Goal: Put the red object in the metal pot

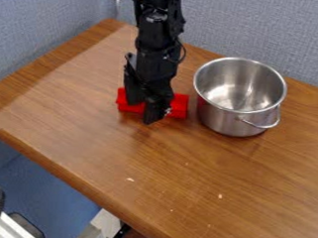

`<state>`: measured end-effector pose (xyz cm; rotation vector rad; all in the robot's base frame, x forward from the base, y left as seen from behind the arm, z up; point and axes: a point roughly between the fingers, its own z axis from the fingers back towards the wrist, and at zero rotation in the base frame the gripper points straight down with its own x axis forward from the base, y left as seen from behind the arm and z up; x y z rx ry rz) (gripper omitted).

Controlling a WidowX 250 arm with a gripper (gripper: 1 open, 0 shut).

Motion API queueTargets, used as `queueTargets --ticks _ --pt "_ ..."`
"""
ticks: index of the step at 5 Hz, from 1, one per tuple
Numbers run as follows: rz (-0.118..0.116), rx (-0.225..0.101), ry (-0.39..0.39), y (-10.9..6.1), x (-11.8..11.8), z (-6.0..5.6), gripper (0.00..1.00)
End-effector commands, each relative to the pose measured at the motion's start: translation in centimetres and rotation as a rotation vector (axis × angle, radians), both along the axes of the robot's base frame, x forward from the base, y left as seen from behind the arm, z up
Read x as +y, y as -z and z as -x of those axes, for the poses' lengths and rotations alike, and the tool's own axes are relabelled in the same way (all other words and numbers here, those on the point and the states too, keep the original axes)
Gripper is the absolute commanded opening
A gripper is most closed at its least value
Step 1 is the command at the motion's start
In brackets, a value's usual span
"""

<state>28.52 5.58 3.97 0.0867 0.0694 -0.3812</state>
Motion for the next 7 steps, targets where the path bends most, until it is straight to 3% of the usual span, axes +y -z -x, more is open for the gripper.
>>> queueTargets --ticks 1,7 --pt "0.006 0.034 -0.027 1.33 0.59 0.34 0.00" --pt "0.002 0.025 -0.096 1.69 0.98 0.24 0.00"
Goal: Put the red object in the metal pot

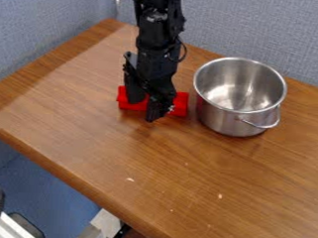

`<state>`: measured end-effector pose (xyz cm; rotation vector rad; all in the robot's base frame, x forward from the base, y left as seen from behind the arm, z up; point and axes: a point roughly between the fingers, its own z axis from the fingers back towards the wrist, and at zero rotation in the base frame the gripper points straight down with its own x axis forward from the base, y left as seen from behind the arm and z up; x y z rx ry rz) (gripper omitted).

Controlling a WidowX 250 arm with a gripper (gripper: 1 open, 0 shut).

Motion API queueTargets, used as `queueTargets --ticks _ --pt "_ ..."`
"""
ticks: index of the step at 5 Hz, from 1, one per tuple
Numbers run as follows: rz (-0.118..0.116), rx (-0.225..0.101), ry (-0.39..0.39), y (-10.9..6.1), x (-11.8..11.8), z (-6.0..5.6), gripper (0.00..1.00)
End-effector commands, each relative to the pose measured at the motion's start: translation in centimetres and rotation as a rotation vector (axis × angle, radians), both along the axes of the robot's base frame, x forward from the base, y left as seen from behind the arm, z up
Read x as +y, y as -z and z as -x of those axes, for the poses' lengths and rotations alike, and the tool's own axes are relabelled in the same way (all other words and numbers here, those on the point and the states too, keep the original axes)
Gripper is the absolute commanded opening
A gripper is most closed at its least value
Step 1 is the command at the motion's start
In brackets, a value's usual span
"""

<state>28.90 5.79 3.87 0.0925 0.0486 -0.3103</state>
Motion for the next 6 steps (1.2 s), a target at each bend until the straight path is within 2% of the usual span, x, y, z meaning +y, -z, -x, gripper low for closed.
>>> queueTargets --ticks 1,6 --pt "0.008 0.048 -0.038 1.65 0.85 0.62 0.00" --pt "0.009 0.044 -0.097 1.94 1.17 0.69 0.00"
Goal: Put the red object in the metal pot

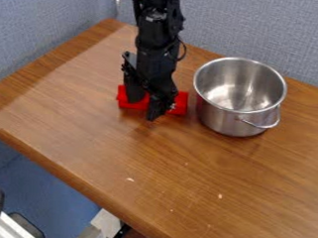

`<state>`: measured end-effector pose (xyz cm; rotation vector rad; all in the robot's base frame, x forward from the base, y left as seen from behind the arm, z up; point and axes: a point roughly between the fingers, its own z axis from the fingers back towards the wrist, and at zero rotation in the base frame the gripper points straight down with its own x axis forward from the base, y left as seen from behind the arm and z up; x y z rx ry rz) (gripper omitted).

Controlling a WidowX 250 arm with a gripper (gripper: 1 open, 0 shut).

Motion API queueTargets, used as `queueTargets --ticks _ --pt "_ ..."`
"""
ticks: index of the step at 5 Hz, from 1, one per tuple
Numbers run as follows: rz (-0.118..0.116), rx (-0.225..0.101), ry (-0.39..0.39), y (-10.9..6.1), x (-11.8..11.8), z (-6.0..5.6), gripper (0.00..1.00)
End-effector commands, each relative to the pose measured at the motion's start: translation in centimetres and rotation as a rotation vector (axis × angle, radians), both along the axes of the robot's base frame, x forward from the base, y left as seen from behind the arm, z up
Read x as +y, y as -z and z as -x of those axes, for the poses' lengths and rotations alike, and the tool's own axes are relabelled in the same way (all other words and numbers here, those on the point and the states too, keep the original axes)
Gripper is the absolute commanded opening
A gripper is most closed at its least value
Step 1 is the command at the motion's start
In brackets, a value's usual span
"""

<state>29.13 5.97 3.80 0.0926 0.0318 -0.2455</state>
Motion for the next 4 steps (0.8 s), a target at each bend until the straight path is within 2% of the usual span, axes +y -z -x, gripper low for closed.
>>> queueTargets --ticks 1,4 --pt "0.010 0.063 -0.045 1.93 1.04 0.94 0.00" --pt "0.013 0.061 -0.078 2.07 1.18 1.03 0.00"
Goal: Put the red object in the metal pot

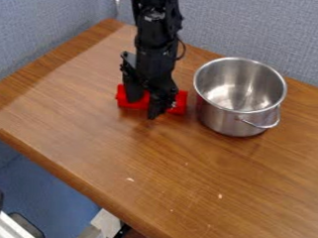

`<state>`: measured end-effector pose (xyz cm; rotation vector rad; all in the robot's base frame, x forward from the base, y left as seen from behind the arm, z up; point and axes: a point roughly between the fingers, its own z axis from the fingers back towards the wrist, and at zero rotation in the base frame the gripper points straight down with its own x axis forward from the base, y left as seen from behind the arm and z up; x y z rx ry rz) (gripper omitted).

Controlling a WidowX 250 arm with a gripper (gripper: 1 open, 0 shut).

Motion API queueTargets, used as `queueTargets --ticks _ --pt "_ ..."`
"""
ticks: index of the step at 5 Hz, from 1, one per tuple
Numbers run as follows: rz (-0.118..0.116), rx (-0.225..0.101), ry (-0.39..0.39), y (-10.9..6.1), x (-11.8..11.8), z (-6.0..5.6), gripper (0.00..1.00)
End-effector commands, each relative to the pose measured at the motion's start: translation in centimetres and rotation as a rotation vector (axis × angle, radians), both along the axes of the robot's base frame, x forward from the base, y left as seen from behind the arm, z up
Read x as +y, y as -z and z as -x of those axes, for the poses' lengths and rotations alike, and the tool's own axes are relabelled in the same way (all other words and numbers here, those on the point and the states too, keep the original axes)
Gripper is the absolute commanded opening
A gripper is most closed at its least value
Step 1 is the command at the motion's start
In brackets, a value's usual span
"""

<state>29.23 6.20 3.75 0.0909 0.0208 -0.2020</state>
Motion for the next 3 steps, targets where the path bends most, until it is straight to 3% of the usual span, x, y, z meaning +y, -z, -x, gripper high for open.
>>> queueTargets --ticks 1,3 --pt "0.013 0.073 -0.045 2.06 1.00 1.18 0.00" --pt "0.015 0.073 -0.065 2.15 1.08 1.26 0.00"
